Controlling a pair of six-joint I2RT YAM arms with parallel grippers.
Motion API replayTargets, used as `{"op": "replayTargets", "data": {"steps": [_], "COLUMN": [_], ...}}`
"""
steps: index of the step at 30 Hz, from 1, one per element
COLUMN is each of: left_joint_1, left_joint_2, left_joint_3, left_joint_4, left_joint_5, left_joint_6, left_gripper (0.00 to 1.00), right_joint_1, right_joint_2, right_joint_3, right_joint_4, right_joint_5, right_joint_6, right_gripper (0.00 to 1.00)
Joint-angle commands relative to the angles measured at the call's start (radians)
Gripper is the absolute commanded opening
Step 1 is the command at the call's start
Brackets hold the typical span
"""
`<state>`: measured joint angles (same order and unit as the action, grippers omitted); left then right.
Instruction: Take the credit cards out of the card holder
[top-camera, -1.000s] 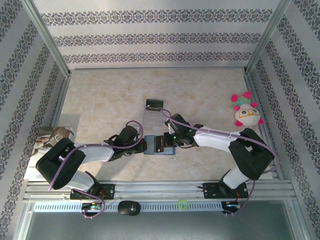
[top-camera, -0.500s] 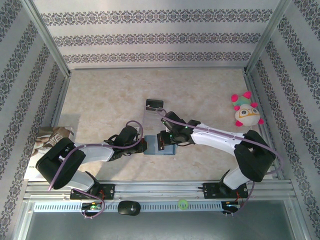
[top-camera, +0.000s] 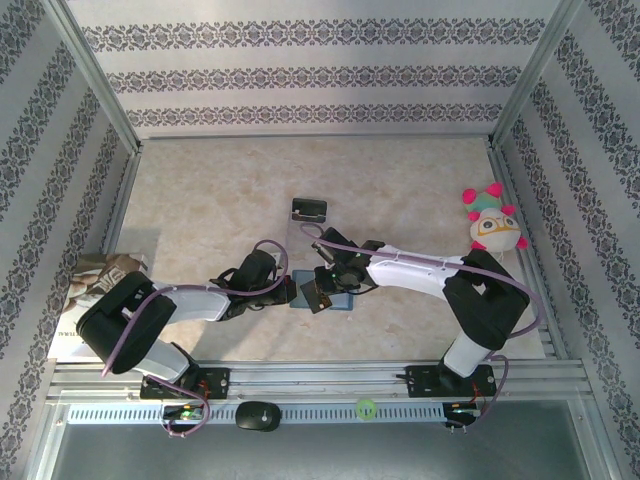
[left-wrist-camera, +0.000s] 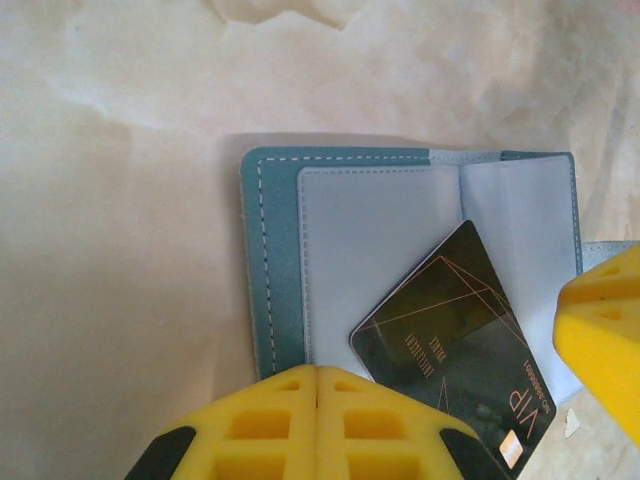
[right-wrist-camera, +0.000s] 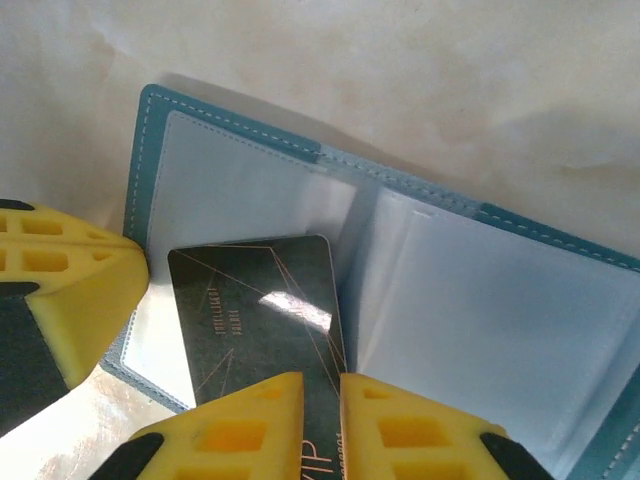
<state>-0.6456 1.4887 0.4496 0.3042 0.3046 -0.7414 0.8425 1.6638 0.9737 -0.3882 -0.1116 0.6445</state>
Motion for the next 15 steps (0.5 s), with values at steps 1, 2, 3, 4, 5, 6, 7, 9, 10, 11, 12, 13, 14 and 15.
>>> {"op": "replayTargets", "data": {"steps": [1,2,3,4,5,6,7,9,10,11,12,13,14,15], "left_joint_1": [0.006,0.005,0.006,0.005,0.006,0.006,0.005,0.005,0.006,0.005,0.006,0.005,0.005,0.005], "left_joint_2": [0.046,0.05,0.053,0.055,0.057,0.053,0.047,0.019,0.001,-0.026,-0.056,-0.083,-0.117,-0.149], "left_joint_3": [-0.01,-0.008,-0.008,-0.008,-0.008,-0.009,-0.01,-0.012,-0.012,-0.015,-0.015,-0.016,-0.012,-0.007], "left_joint_4": [-0.039,-0.037,-0.036,-0.034,-0.034,-0.037,-0.042,-0.061,-0.072,-0.088,-0.107,-0.126,-0.154,-0.186], "left_joint_5": [0.007,0.01,0.009,0.01,0.011,0.013,0.013,0.012,0.006,0.0,-0.008,-0.017,-0.028,-0.036], "left_joint_6": [-0.006,-0.007,-0.008,-0.01,-0.012,-0.011,-0.011,-0.006,-0.003,0.001,0.008,0.015,0.025,0.039], "left_gripper": [0.0,0.0,0.0,0.0,0.0,0.0,0.0,0.0,0.03,0.08,0.13,0.16,0.19,0.22], "right_joint_1": [0.012,0.012,0.012,0.01,0.009,0.005,0.001,-0.008,-0.01,-0.015,-0.02,-0.029,-0.039,-0.047], "right_joint_2": [0.011,0.016,0.02,0.023,0.024,0.019,0.015,0.003,-0.003,-0.012,-0.021,-0.032,-0.045,-0.055], "right_joint_3": [0.016,0.017,0.018,0.02,0.02,0.018,0.018,0.029,0.034,0.036,0.034,0.028,0.015,0.008], "right_joint_4": [0.03,0.032,0.032,0.028,0.026,0.018,0.012,-0.025,-0.039,-0.052,-0.063,-0.061,-0.048,-0.045], "right_joint_5": [-0.023,-0.027,-0.029,-0.027,-0.023,-0.019,-0.017,-0.001,0.008,0.013,0.015,0.005,-0.016,-0.03], "right_joint_6": [-0.012,-0.012,-0.013,-0.015,-0.018,-0.028,-0.04,-0.093,-0.116,-0.143,-0.16,-0.168,-0.176,-0.181], "right_gripper": [0.22,0.22,0.22,0.22,0.22,0.24,0.26,0.29,0.3,0.31,0.31,0.31,0.32,0.32]}}
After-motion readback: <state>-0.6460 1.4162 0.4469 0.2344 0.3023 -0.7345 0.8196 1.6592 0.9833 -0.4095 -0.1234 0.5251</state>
